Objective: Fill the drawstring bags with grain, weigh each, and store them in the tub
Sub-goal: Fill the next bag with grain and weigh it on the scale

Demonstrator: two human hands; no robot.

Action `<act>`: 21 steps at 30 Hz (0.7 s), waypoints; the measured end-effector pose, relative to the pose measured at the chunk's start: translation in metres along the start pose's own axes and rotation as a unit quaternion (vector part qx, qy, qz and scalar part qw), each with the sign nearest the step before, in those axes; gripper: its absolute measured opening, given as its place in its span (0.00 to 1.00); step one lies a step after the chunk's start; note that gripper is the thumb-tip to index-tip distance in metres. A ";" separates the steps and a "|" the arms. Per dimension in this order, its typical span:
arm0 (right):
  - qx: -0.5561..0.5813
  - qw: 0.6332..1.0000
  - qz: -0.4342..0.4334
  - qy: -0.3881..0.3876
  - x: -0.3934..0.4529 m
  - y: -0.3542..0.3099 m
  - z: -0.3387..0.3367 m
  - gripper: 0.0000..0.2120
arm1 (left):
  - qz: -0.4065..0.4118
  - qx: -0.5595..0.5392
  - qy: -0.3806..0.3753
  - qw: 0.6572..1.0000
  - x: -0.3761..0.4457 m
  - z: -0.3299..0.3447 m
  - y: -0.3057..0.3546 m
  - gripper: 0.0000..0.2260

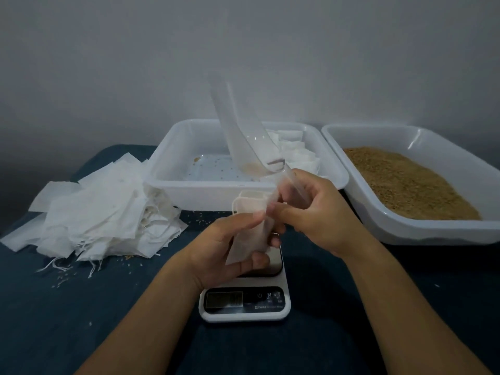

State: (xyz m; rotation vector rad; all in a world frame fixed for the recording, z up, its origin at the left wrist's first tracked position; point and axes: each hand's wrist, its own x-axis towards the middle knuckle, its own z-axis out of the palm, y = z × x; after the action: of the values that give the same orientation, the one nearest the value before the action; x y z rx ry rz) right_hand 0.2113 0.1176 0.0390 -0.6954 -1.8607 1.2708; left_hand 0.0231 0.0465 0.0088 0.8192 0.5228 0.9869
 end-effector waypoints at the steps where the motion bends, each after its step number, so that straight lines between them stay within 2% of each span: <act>1: -0.006 1.000 -0.008 0.018 -0.001 0.000 0.000 0.16 | 0.008 0.006 -0.003 1.000 0.000 0.000 0.000 0.22; 4: -0.012 0.996 -0.037 0.078 -0.003 0.001 -0.001 0.11 | 0.047 0.050 0.026 0.997 0.001 -0.003 0.001 0.26; 8: -0.041 0.991 -0.064 0.112 -0.004 0.005 -0.003 0.12 | 0.069 0.077 0.070 0.992 0.009 -0.004 -0.001 0.27; 14: -0.041 0.984 -0.077 0.154 -0.003 0.010 -0.006 0.12 | 0.110 0.138 0.148 0.973 0.016 -0.004 -0.011 0.10; 18: -0.045 0.983 -0.068 0.165 -0.001 0.011 -0.008 0.10 | 0.131 0.211 0.152 0.957 0.015 -0.003 -0.009 0.15; 21: -0.119 0.969 -0.033 0.213 0.000 0.007 -0.024 0.09 | 0.150 0.251 0.183 0.938 0.014 -0.003 -0.008 0.15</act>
State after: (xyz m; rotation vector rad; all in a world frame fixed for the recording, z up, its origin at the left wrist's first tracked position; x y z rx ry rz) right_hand 0.2309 0.1327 0.0378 -0.9428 -1.6717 0.7825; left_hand 0.0319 0.0578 -0.0001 1.2031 1.0203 1.3248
